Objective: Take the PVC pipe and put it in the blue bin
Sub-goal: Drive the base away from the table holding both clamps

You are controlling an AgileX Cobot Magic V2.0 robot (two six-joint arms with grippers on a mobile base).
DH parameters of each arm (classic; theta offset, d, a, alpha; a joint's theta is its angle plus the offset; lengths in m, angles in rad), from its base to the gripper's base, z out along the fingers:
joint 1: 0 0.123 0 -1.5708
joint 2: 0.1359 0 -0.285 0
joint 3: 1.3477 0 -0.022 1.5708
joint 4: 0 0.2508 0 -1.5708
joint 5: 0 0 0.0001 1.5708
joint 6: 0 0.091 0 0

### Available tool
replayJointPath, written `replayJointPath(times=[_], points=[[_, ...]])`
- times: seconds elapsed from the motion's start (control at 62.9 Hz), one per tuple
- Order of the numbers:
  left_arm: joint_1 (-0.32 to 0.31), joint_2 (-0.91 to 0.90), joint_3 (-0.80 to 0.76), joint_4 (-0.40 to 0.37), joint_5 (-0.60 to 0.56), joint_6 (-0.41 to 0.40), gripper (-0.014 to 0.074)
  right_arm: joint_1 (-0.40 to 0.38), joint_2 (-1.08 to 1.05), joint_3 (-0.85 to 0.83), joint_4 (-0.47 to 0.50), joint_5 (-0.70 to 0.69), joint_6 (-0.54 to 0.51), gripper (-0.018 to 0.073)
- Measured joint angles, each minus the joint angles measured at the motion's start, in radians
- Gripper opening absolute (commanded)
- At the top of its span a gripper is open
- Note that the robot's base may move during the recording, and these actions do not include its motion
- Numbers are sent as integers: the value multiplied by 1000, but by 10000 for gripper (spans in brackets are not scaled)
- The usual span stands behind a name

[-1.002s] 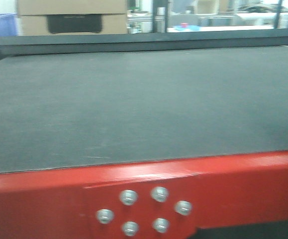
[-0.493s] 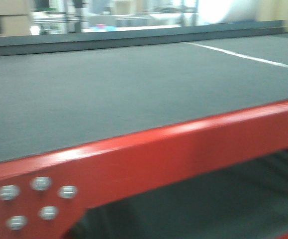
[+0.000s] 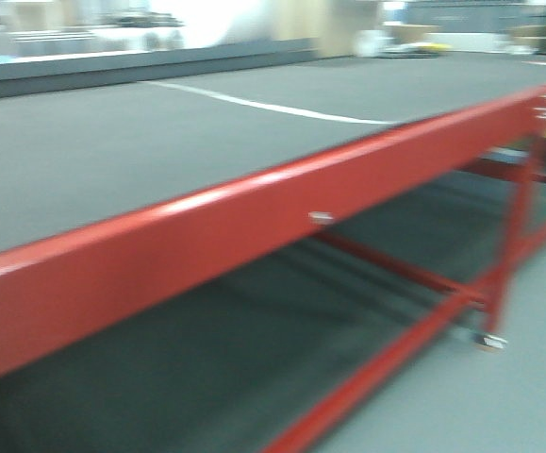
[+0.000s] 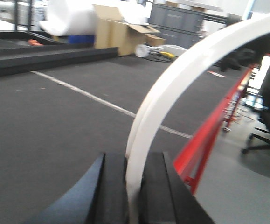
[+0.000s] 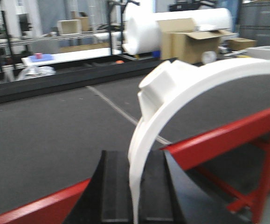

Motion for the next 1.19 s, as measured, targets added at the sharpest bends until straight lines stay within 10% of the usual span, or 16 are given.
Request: replayJointPath(times=[1.193], points=[[0, 0, 0, 0, -2, 0, -111, 0, -8, 5, 0, 4, 0, -168]])
